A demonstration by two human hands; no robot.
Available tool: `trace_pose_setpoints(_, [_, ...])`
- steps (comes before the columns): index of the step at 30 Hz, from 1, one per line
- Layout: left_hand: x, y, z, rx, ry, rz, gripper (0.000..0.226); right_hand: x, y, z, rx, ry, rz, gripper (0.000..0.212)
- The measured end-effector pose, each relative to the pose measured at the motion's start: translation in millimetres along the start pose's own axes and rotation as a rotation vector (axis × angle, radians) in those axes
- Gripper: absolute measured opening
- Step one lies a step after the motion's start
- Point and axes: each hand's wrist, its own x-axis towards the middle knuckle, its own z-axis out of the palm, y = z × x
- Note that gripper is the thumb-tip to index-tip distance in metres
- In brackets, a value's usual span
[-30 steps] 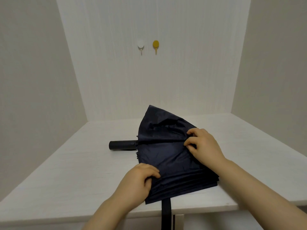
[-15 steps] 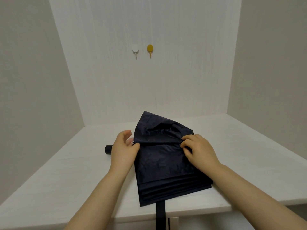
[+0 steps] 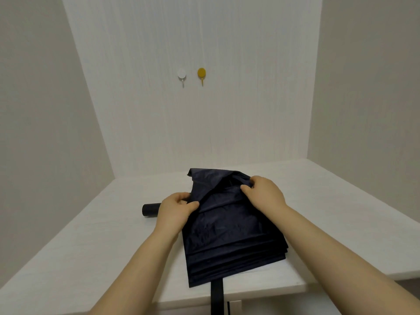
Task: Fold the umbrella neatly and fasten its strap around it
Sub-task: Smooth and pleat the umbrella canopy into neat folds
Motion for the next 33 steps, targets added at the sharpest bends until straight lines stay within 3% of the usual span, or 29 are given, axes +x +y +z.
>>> trace_pose_setpoints(3, [-1, -1, 2, 0.022, -0.024, 0.026, 0.012, 4, -8, 1, -0.08, -0.014, 0.075, 0.027])
trace_pose_setpoints(7, [3, -5, 3, 0.042, -0.031, 0.027, 0.016, 1, -9, 4, -0.073, 0.047, 0.095, 0.025])
trace_pose_setpoints(14, [3, -7, -1, -0.024, -0.016, 0.112, 0.03, -3, 13, -5, 0.365, 0.089, 0.006, 0.016])
trace_pose_setpoints(18, [2, -13, -6, -0.145, -0.046, 0.133, 0.019, -11, 27, -14, 0.534, 0.053, -0.043, 0.004])
trace_pose_setpoints(23, [2, -27, -13, -0.21, -0.114, 0.134, 0.043, -16, 39, -18, 0.467, 0.031, -0.103, 0.014])
trace_pose_setpoints(29, [-2, -34, -19, -0.169, -0.171, 0.158, 0.036, -16, 32, -22, 0.49, -0.075, -0.059, 0.02])
trace_pose_setpoints(33, [-3, -33, -20, -0.13, -0.141, 0.171, 0.039, -12, 25, -20, 0.368, -0.098, -0.074, 0.018])
